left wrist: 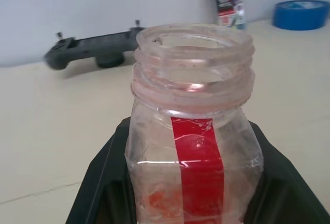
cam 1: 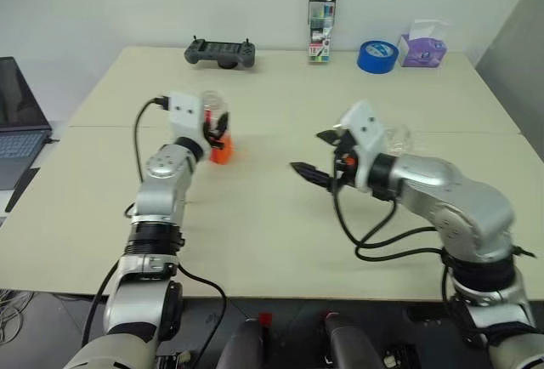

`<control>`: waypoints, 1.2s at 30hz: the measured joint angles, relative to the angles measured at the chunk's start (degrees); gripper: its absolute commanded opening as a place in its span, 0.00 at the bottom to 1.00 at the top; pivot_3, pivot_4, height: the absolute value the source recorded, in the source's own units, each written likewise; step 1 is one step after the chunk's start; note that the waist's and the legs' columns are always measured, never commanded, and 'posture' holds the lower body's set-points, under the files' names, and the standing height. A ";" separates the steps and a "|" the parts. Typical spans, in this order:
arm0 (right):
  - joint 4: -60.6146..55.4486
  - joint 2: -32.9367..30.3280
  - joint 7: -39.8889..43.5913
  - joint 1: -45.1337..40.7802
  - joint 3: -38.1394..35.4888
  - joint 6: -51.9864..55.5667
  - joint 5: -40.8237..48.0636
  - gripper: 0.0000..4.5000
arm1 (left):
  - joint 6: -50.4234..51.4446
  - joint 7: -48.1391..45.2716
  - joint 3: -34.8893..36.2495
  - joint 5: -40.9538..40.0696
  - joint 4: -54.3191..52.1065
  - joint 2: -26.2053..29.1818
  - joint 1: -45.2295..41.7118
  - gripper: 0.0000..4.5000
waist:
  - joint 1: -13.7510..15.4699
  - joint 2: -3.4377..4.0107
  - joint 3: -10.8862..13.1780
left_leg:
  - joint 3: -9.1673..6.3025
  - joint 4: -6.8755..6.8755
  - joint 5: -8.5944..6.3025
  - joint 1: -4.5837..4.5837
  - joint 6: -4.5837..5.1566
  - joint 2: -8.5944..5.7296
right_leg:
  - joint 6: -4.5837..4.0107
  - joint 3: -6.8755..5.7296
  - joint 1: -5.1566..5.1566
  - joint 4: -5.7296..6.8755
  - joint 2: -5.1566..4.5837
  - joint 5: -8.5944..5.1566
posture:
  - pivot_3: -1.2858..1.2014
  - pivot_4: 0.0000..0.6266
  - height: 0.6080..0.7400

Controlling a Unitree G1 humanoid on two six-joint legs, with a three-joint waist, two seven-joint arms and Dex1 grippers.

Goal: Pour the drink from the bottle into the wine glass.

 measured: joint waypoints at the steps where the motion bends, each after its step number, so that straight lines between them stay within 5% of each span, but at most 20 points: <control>1: 1.08 1.41 0.32 -0.69 1.54 -0.66 -0.24 1.00 | -0.01 0.46 0.63 -0.14 0.19 0.42 -0.07 0.43 | -0.02 -0.02 0.00 | -0.04 -0.01 0.00 0.00 0.00 0.01 | 0.00 -0.04 0.00 0.01 0.00 0.00 | 0.52 0.24 1.00; 12: 11.27 10.04 -1.00 -3.87 5.19 -7.22 -5.61 1.00 | -1.44 0.28 8.85 -6.33 3.53 0.71 0.46 0.43 | 0.04 -0.05 -0.01 | -0.19 -0.08 0.06 0.00 -0.12 0.14 | -0.02 -0.16 -0.14 0.22 -0.10 0.00 | 0.52 0.24 1.00; 28: 12.16 10.46 -1.78 -3.25 4.44 -7.03 -7.06 1.00 | -4.39 0.07 7.95 -5.33 6.98 0.97 0.16 0.43 | 0.08 -0.07 -0.03 | -0.18 -0.09 0.07 0.07 -0.13 0.12 | -0.02 -0.15 -0.11 0.31 -0.07 0.00 | 0.52 0.24 1.00; 36: 11.03 8.68 -1.40 -1.60 3.81 -6.45 -7.06 1.00 | -3.35 2.76 7.91 -5.32 6.66 0.70 1.27 1.00 | -0.03 -0.08 -0.04 | -0.18 -0.10 0.07 0.07 -0.13 0.14 | -0.02 -0.14 -0.13 0.33 -0.07 0.00 | 0.52 0.24 1.00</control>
